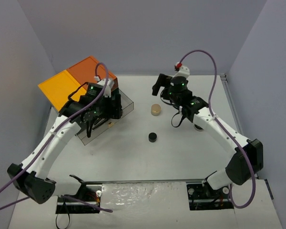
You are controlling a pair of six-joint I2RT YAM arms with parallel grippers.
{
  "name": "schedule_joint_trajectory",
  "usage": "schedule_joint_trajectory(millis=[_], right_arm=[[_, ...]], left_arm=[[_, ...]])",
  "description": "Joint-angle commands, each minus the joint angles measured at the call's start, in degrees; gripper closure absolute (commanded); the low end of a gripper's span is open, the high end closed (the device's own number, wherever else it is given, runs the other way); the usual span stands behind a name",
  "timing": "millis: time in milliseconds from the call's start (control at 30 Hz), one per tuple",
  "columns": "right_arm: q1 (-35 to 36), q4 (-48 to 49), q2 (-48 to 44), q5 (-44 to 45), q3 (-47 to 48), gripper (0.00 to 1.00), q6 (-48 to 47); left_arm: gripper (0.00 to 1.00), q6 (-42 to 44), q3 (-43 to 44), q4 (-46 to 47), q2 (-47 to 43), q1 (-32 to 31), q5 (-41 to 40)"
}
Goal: Organize the makeup
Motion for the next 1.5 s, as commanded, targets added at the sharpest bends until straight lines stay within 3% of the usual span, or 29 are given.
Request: schedule_joint_trajectory(millis=[0, 267, 633, 1067, 1467], right_arm=[[-6.11, -2.40, -8.17, 0.72, -5.27, 0.04, -2.35], [-11.71, -5.05, -15.17, -0.01, -10.16, 0.00, -3.47], [-12.50, -5.89, -17.74, -2.28, -12.72, 0.01, -3.79], [-12.67, -6.95, -18.71, -4.91, -12.92, 0.00, -5.49], [-12.67, -7.11, -21.16, -4.64, -14.95, 0.00, -4.46]], left_arm=[[0.25, -8.12, -2.11, 9.11, 4.26, -5.22, -0.52], [0.25, -11.97, -6.40, 12.82, 11.98, -7.35, -7.44], [0.25, -3.08, -5.77, 13.89, 16.37, -3.82, -21.05], [0.25, 3.26, -3.54, 18.60, 20.16, 6.25, -25.79], [0.25, 7.82, -0.92, 20.87, 24.75, 11.60, -27.06]])
